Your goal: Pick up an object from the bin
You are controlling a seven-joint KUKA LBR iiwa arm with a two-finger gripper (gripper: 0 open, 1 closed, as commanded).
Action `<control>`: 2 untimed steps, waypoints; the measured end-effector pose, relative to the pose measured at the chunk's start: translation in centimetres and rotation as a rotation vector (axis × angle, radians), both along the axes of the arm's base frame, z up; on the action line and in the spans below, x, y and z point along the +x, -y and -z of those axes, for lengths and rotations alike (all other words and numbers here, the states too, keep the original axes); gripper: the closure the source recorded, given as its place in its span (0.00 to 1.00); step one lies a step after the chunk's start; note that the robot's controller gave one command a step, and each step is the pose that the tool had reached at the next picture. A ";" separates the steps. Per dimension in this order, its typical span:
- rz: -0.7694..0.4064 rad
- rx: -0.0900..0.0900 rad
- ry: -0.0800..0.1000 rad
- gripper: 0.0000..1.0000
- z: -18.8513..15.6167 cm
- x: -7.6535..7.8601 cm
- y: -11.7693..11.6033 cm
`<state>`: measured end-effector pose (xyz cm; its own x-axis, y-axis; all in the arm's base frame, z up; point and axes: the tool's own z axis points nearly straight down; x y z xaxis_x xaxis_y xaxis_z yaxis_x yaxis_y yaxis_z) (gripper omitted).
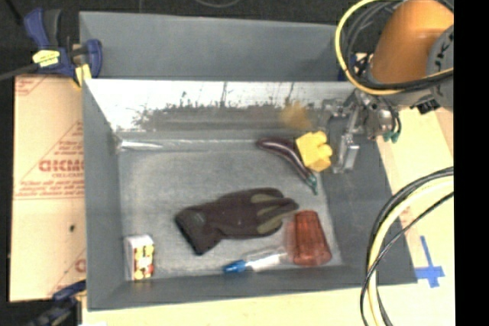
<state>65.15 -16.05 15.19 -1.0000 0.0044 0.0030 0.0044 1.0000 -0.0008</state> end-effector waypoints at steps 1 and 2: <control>-0.003 -0.002 0.008 0.00 -0.6 0.2 -0.1; -0.014 -0.004 0.012 0.00 4.9 -0.2 -0.9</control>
Offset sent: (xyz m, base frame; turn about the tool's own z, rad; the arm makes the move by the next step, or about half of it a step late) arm -0.0072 0.0157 -0.0808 -0.0205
